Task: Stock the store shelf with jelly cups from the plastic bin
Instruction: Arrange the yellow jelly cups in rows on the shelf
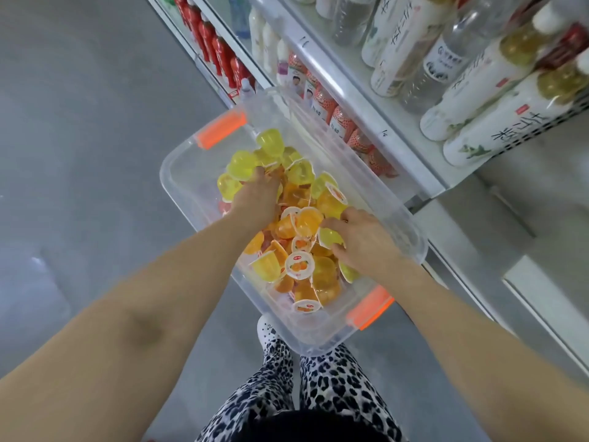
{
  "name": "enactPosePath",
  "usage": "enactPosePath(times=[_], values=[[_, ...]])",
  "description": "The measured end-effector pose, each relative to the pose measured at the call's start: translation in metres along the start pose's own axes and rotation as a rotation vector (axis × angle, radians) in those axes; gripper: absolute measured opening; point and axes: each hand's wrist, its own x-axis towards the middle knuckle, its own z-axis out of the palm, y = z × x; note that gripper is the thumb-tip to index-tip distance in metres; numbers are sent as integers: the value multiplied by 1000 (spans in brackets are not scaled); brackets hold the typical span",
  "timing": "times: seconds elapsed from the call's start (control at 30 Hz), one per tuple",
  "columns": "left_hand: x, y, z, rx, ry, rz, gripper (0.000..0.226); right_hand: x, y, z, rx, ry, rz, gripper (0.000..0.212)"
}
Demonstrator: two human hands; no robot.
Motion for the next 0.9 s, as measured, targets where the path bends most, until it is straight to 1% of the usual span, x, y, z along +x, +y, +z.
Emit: enactPosePath(times=[0.07,0.17,0.27,0.3,0.33,0.4,0.43,0.47,0.53,0.63,0.7,0.8,0.9], values=[[0,2,0,-20,-8,-7,65,1,-1,0,-50,-26,-12,43],[-6,4,-8,-106,-49,-55,68,1,-5,-1,-107,-74,-14,40],[-11,-2,-15,-282,-83,-199,63,-2,-7,-6,-38,-70,49,37],[-12,-4,-19,-380,-96,-260,64,-3,-8,-8,15,-54,69,37],[-13,-6,-22,-536,-95,-312,67,-4,-9,-12,69,-29,88,39],[-22,-6,-31,-999,-92,-384,70,-7,-11,-19,163,24,128,46],[-30,-5,-38,-1215,-120,-393,72,-9,-12,-23,190,44,140,51],[-40,-3,-44,-1379,-155,-362,73,-12,-13,-27,203,65,145,53],[-61,2,-57,-1561,-232,-261,73,-19,-14,-36,219,114,151,50],[-85,9,-73,-1660,-289,-127,62,-37,-15,-51,244,215,194,42],[-98,18,-82,-1643,-316,-17,49,-51,-15,-61,255,267,232,37],[-113,32,-92,-1519,-302,141,37,-77,-13,-79,289,366,276,32],[-130,54,-102,-1290,-204,277,41,-110,-7,-97,318,464,355,29]])
